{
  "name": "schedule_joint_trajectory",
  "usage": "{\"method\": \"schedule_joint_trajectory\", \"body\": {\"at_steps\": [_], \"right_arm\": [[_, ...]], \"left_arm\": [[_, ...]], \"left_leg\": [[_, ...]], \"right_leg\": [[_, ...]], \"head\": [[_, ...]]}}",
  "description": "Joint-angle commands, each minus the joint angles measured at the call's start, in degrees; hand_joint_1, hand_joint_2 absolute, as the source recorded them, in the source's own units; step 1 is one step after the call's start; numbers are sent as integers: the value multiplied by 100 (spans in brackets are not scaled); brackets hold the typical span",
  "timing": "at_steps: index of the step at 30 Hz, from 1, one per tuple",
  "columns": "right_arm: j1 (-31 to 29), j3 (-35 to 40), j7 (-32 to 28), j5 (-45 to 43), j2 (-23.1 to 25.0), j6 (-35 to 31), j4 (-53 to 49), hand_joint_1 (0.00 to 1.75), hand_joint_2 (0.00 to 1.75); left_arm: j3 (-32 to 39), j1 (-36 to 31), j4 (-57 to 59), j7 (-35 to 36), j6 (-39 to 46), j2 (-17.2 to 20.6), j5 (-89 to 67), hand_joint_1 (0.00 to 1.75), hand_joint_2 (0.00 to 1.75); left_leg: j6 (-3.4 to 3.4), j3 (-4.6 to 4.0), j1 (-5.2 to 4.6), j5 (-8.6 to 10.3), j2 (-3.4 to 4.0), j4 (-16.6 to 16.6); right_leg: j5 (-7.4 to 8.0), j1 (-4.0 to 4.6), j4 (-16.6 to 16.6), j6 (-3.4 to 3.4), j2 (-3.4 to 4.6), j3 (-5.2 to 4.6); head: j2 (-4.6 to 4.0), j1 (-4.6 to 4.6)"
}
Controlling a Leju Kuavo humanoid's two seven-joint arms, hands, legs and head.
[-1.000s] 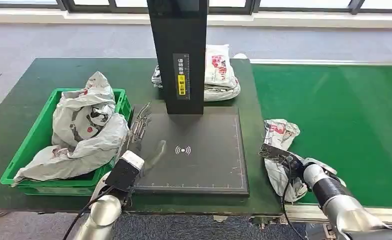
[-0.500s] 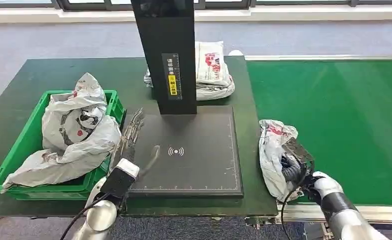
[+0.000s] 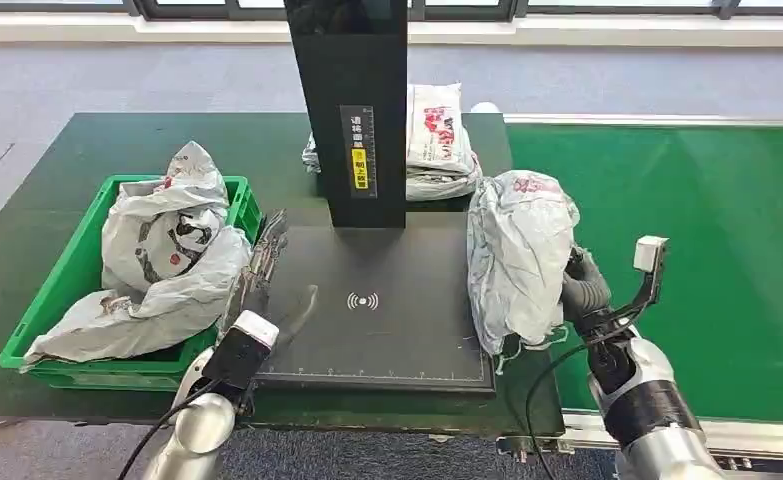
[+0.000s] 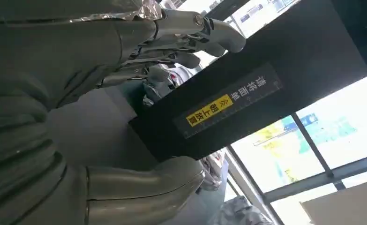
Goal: Moved the parcel from conveyor to table for the left to box.
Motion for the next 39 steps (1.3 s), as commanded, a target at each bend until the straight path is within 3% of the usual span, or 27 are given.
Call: {"method": "schedule_joint_trajectory", "body": {"at_steps": [1,24,29,34,36,39], "right_arm": [[119,-640,222,-587,373,-176,-1493,175,175],[67,-550,221,-502,406,-185,-1469,175,175],[-304,614,508,175,667,-178,-921,175,175],[-734,2042,559,903,1264,-357,152,175,175],[-851,2451,531,1002,1494,-483,496,175,175],[-751,3468,592,1604,1666,-821,1110,175,175]], "left_arm": [[317,101,-36,132,-29,-85,-121,0,175],[318,120,-53,148,-30,-115,-155,0,175],[295,128,-10,159,-46,-173,-240,0,175],[232,42,115,132,-46,-201,-294,0,175],[179,-64,227,131,-35,-178,-283,0,175],[4,-309,685,-25,-81,-71,-90,0,175]], "left_leg": [[15,8,-7,1,7,-6],[49,-6,-21,-2,-5,21],[47,-10,-23,-6,25,27],[43,0,-15,-11,72,19],[42,-37,-15,-9,83,12],[32,1,-17,0,34,15]], "right_leg": [[4,-7,-9,7,9,9],[14,-14,-16,29,-2,15],[19,-15,-8,29,29,3],[30,-8,-16,25,69,6],[34,-8,-18,22,80,15],[17,-5,-10,23,32,8]], "head": [[0,2],[0,2],[0,2],[0,4],[0,2],[0,0]]}}
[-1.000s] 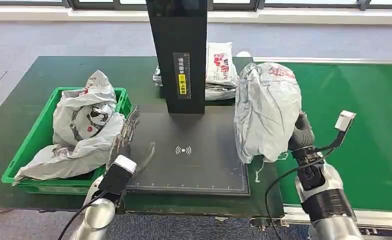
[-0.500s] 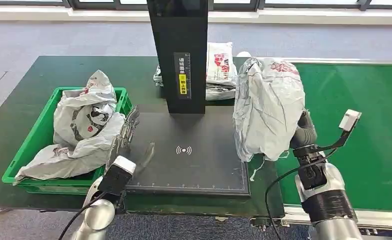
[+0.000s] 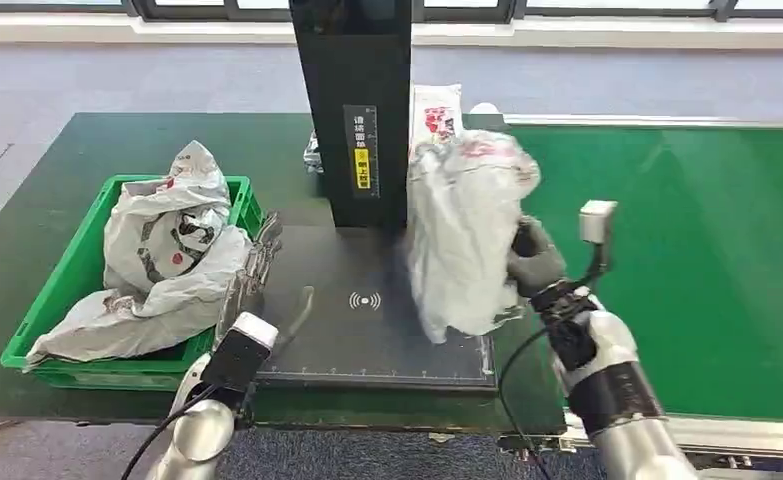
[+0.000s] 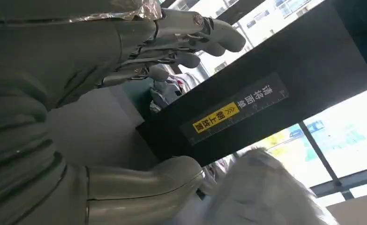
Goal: Moved the parcel from conveyor to table for the left to box.
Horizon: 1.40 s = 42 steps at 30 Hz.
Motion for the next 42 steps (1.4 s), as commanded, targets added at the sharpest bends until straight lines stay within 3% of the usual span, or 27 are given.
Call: {"method": "schedule_joint_trajectory", "body": {"at_steps": [1,16,17,18,19,37,42], "right_arm": [[-483,2699,-155,804,888,-624,2154,175,175],[-401,3033,-49,766,804,-664,2309,175,175],[-361,3111,-72,804,776,-687,2344,150,175],[-310,3144,-109,826,750,-706,2329,14,175],[-244,3232,-150,911,692,-766,2250,0,175],[-53,3271,54,1142,368,-1132,1777,0,175],[-463,2782,327,1221,-108,-1702,2132,0,175]], "left_arm": [[-150,-566,1022,-190,-52,111,220,0,175],[-293,-878,1263,-199,-77,97,310,0,175],[-320,-941,1342,-199,-86,93,326,0,175],[-328,-971,1376,-200,-90,94,335,0,175],[-356,-997,1385,-202,-95,116,359,0,175],[-487,-1208,1510,-190,-146,133,419,0,175],[-464,-1237,1475,-152,-138,159,443,0,175]], "left_leg": [[-4,28,8,7,13,-21],[5,9,15,12,-34,-9],[7,22,17,20,-36,-27],[6,23,18,21,-34,-28],[3,11,13,15,-40,-12],[7,11,7,13,-39,-4],[10,3,4,15,-41,5]], "right_leg": [[6,12,-19,-7,12,21],[4,6,-16,0,-30,23],[12,9,-36,0,-32,38],[14,10,-38,-1,-31,37],[5,6,-20,0,-35,26],[4,7,-18,6,-33,25],[5,3,-9,10,-36,17]], "head": [[0,-2],[0,0],[0,0],[0,0],[0,0],[0,0],[0,0]]}}
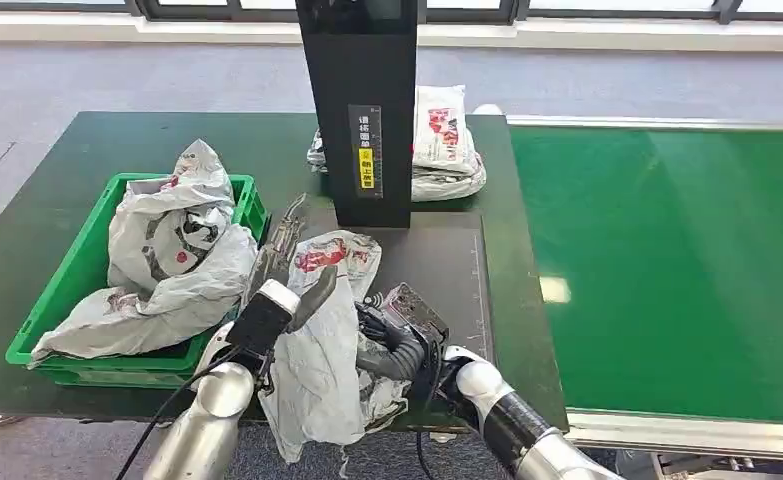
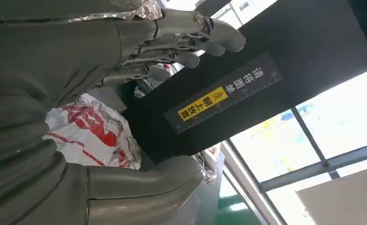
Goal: Moved the parcel from conveyor to table for the left to box.
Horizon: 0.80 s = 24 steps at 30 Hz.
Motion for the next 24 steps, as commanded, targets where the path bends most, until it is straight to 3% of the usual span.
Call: {"method": "schedule_joint_trajectory", "body": {"at_steps": [1,3,7,12,13,15,17,18,24], "right_arm": [[-477,-227,238,-1,-888,-714,433,0,175],[-638,-668,-33,-59,-1277,-910,224,0,175],[-389,-1584,108,146,-1834,-897,-958,0,175],[-125,-2464,99,491,-1994,-966,-2247,0,175],[-39,-2851,-398,515,-1887,-1176,-2622,0,175],[-71,-3267,-36,626,-1943,-1090,-3173,0,175],[-242,-3423,-16,733,-2062,-1012,-3083,0,175],[-227,-3494,-56,822,-2085,-1046,-3088,0,0],[274,-3660,-116,952,-2073,-910,-3601,0,0]], "left_arm": [[-253,-256,293,56,-21,176,35,0,175],[-175,-142,153,69,32,244,52,0,175],[-5,-51,130,58,77,257,22,0,175],[125,-165,294,31,152,196,-65,0,175],[200,-94,259,103,245,165,-148,0,175],[277,77,279,83,259,104,-261,0,175],[303,81,408,8,278,39,-316,0,175],[319,50,443,-2,272,18,-321,0,175],[378,-24,403,5,181,-12,-365,0,175]], "left_leg": [[6,2,0,12,-31,-10],[8,2,-2,15,-31,-10],[25,-14,-16,27,-50,-2],[43,-39,-17,28,-38,11],[41,-43,-22,25,-35,14],[41,-40,-26,23,-21,15],[43,-39,-28,22,-34,15],[43,-38,-25,21,-34,13],[50,-38,-18,23,-49,8]], "right_leg": [[4,1,-16,4,-31,17],[8,1,-18,6,-32,17],[13,-13,-16,19,-54,12],[28,-25,-13,38,-41,-6],[31,-31,-7,45,-36,-15],[31,-36,-6,48,-24,-22],[27,-36,-8,47,-36,-16],[28,-33,-12,46,-36,-13],[31,-26,-29,50,-50,1]], "head": [[0,0],[0,0],[0,0],[0,2],[0,0],[0,0],[0,0],[0,0],[0,0]]}}
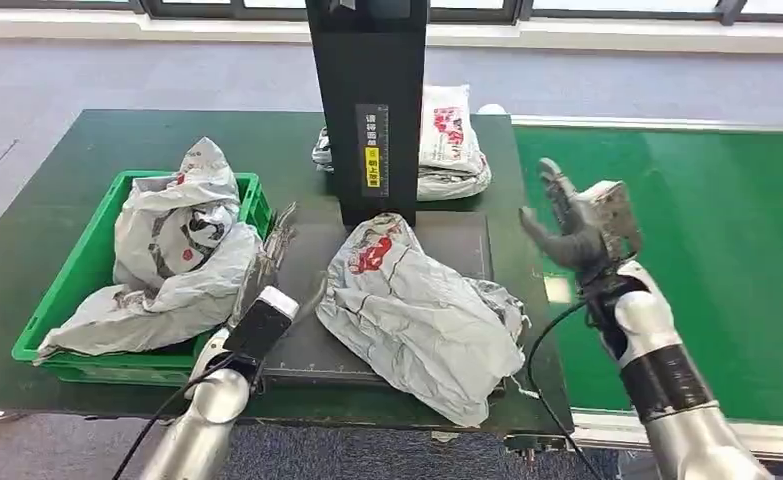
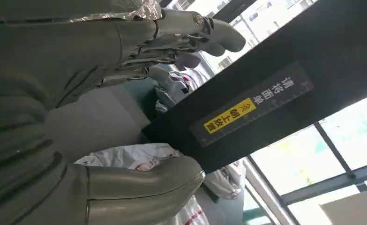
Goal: Moved the parcel from conveyor to table for the left to box.
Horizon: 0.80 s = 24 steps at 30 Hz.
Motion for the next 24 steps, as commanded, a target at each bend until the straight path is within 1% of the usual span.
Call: {"method": "schedule_joint_trajectory", "body": {"at_steps": [1,4,6,8,9,11,13,14,15,16,17,18,19,20,21,23,24], "right_arm": [[401,-905,-18,123,-12,120,-916,0,0],[414,-898,-14,134,8,121,-944,0,0],[571,-963,-8,171,62,128,-1135,0,0],[848,-1076,110,284,158,142,-1450,0,0],[907,-1104,129,303,153,161,-1464,0,0],[953,-1116,153,312,50,231,-1408,0,0],[855,-1115,111,252,-50,403,-1164,0,0],[796,-1087,99,277,-53,433,-1071,0,0],[729,-1031,76,312,-50,470,-920,0,0],[784,-1006,60,330,-51,473,-872,0,0],[892,-993,10,340,-45,493,-868,0,0],[1114,-1008,-34,351,5,507,-901,0,0],[1209,-1008,-95,366,18,511,-926,0,0],[1352,-1020,-130,396,94,534,-961,0,0],[1413,-1023,-141,417,141,546,-965,0,0],[1506,-1008,-146,437,176,548,-1003,0,0],[1593,-971,-126,400,109,602,-1053,0,0]], "left_arm": [[278,-171,324,-2,-75,-128,-66,0,175],[279,-160,317,0,-86,-124,-73,0,175],[290,-151,284,7,-113,-107,-92,0,175],[205,-119,201,76,-175,-8,-270,0,175],[130,-119,200,111,-141,43,-426,0,175],[-116,-162,225,292,264,150,-1151,0,175],[-761,-265,240,625,878,251,-2590,0,175],[-1105,-334,251,690,972,299,-3135,0,175],[-1566,-463,323,916,1216,303,-3971,0,175],[-1881,-596,434,1198,1449,260,-4549,0,175],[-2085,-690,522,1336,1520,185,-4822,0,175],[-2411,-901,703,1650,1748,151,-5386,0,175],[-2470,-941,761,1705,1746,105,-5424,0,175],[-2668,-1104,938,1969,1817,56,-5779,0,175],[-2796,-1218,1040,2105,1878,47,-5994,0,175],[-2961,-1426,1238,2144,1883,-11,-6138,0,175],[-3253,-1775,1498,2333,1865,-46,-6362,0,175]], "left_leg": [[1,3,1,1,-8,-4],[5,7,2,-4,3,-6],[5,6,5,-3,-3,-6],[5,8,7,-3,-4,-7],[4,14,7,0,-7,-16],[5,15,6,-2,-9,-15],[6,11,4,-3,-7,-9],[7,10,6,-1,-17,-10],[8,5,4,-1,-15,-6],[9,-2,0,-2,-12,2],[10,1,3,2,-24,-3],[10,-2,6,2,-30,0],[10,1,6,2,-31,-1],[10,6,8,6,-49,-7],[13,3,9,4,-38,-1],[14,10,10,5,-41,-9],[16,10,8,2,-33,-9]], "right_leg": [[-1,1,-6,-2,-8,6],[2,3,-10,-5,1,8],[1,6,-12,-5,-5,10],[1,8,-15,-6,-4,12],[2,9,-23,-7,-7,19],[0,8,-22,-7,-10,21],[-3,5,-14,-2,-7,14],[-3,7,-18,-1,-17,19],[-2,5,-13,1,-14,12],[-3,1,-4,3,-10,1],[-2,4,-12,3,-23,11],[-4,6,-13,4,-29,11],[-3,7,-15,4,-31,14],[-4,9,-28,4,-49,27],[-4,10,-24,4,-40,23],[-1,12,-37,3,-43,35],[-1,10,-33,1,-35,33]], "head": [[2,0],[2,0],[2,0],[2,0],[2,0],[2,0],[2,0],[2,0],[2,0],[2,0],[0,0],[2,0],[2,0],[2,0],[2,0],[2,0],[2,0]]}}
